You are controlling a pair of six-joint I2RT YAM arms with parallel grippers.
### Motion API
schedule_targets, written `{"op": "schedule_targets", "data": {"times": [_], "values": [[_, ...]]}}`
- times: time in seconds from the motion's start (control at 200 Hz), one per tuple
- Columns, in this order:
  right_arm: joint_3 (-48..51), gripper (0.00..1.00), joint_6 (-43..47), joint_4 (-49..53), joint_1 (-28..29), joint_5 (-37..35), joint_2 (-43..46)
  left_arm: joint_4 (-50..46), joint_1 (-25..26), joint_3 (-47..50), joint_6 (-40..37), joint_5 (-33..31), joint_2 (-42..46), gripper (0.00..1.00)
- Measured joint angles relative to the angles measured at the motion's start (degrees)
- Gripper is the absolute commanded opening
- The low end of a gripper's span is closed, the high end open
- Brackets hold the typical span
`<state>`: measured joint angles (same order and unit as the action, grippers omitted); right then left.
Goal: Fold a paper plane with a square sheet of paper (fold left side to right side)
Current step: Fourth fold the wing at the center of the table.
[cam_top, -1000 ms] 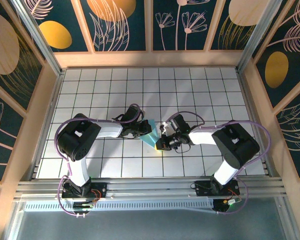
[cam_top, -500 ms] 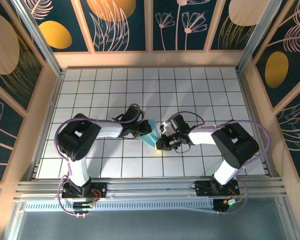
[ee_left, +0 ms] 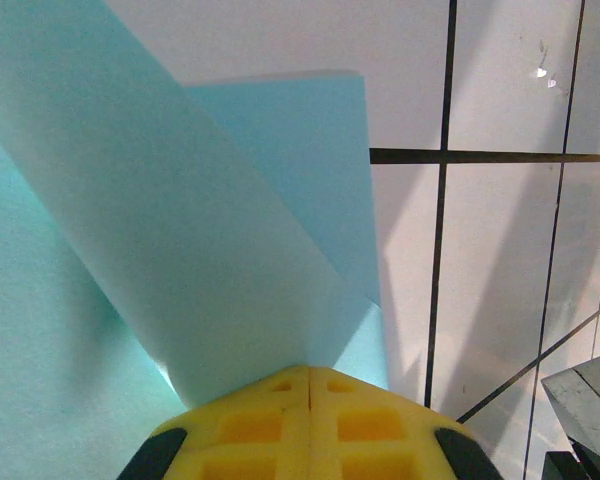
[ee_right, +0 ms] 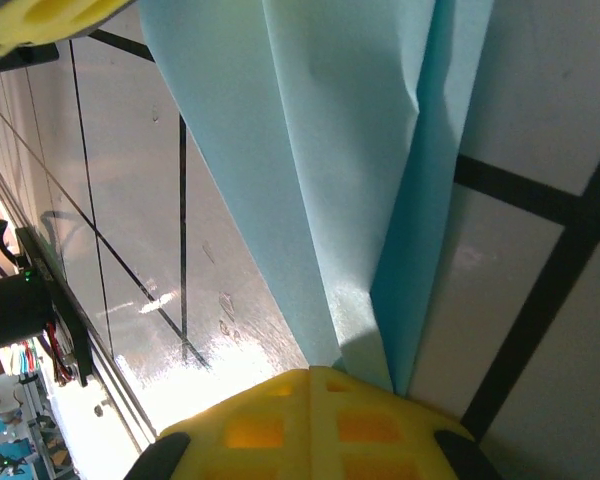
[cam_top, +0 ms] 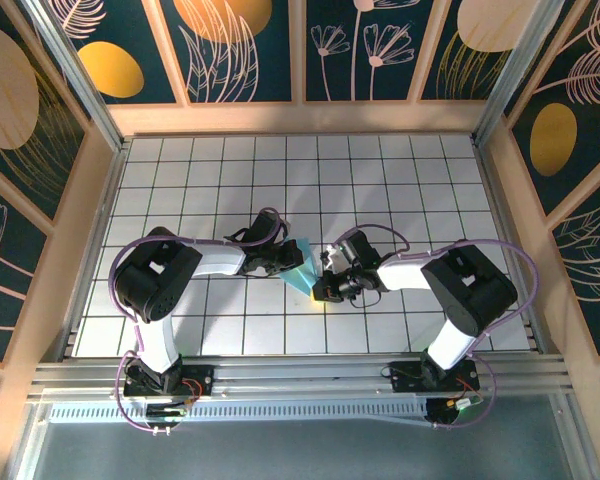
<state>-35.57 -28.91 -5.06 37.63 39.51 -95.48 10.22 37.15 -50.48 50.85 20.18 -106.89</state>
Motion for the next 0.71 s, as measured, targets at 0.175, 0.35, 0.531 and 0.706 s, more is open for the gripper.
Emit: {"op": "schedule_targets", "data": {"times": [0.175, 0.35, 0.531, 0.706], "values": [[1.99, 0.0, -0.57, -3.19, 0.07, 0.0, 0.68, 0.0, 0.0, 0.0, 0.0, -0.07, 0.0, 0.0], [4.76, 0.0, -1.75, -4.57, 0.59, 0.13, 2.8, -0.17, 0.0, -0.11, 0.0, -0.07, 0.0, 0.0], [5.46, 0.0, -1.88, 1.31, 1.14, 0.66, 6.38, -0.17, 0.0, -0.11, 0.0, -0.07, 0.0, 0.0], [3.48, 0.0, -1.66, 4.48, -0.57, 1.79, 12.07, -0.17, 0.0, -0.11, 0.0, -0.07, 0.0, 0.0]]}}
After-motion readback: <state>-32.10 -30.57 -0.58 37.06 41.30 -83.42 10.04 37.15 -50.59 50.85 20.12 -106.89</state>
